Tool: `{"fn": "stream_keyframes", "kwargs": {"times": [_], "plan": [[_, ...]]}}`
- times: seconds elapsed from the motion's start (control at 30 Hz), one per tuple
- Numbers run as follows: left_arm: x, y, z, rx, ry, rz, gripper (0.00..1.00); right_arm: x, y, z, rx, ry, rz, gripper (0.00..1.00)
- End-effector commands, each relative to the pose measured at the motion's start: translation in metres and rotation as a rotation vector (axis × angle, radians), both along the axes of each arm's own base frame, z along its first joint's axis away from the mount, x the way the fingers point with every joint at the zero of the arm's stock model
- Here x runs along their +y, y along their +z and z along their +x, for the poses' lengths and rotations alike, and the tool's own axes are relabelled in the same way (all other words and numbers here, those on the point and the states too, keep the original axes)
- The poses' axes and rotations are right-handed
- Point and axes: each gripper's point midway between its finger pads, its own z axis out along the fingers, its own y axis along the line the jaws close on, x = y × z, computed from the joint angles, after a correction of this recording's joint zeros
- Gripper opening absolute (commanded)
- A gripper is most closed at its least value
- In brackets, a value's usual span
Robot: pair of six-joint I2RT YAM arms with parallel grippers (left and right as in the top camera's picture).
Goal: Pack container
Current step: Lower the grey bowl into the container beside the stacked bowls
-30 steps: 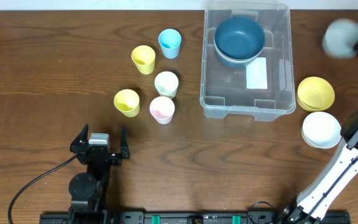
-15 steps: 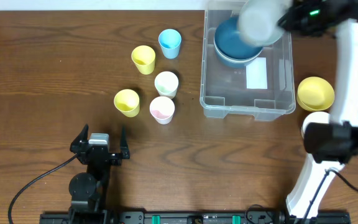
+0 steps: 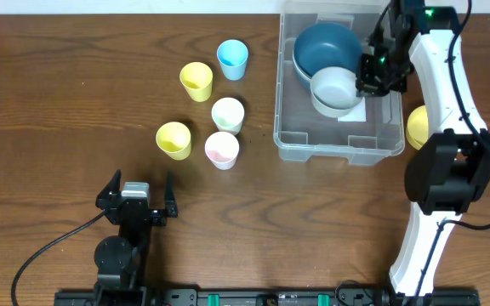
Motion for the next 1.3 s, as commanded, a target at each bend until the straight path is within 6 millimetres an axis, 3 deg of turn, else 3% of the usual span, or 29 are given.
{"fn": "stream_keyframes", "kwargs": {"times": [0.0,0.33,0.6,0.63,0.73,0.9,1.03,1.1,1.17,1.27], "plan": [[0.003,-0.017,-0.001,0.051,0.016,0.015,0.98,-0.012,-0.004,-0.001,-0.007,-0.027,-0.037,0.01],[0.003,-0.017,-0.001,0.051,0.016,0.015,0.98,-0.02,-0.044,0.011,-0.05,-0.049,-0.072,0.07],[0.003,-0.017,-0.001,0.051,0.016,0.015,0.98,-0.032,-0.044,0.018,-0.079,-0.074,-0.073,0.32],[0.003,-0.017,-0.001,0.051,0.016,0.015,0.98,-0.033,-0.038,0.02,-0.093,-0.078,-0.073,0.35],[0.003,-0.017,-0.001,0.051,0.016,0.015,0.98,-0.036,-0.006,0.03,-0.156,-0.076,-0.075,0.59],[0.003,-0.017,-0.001,0.051,0.016,0.014,0.98,-0.055,0.091,0.043,-0.34,-0.112,-0.092,0.81],[0.003,-0.017,-0.001,0.051,0.016,0.015,0.98,-0.086,0.16,0.031,-0.462,-0.19,-0.107,0.97],[0.003,-0.017,-0.001,0.051,0.016,0.015,0.98,-0.104,0.17,0.015,-0.442,-0.254,-0.111,0.99],[0.003,-0.017,-0.001,0.051,0.016,0.015,0.98,-0.119,0.164,0.0,-0.383,-0.295,-0.121,0.99],[0.003,-0.017,-0.001,0.051,0.016,0.015,0.98,-0.148,0.132,-0.022,-0.24,-0.369,-0.158,0.99]]}}
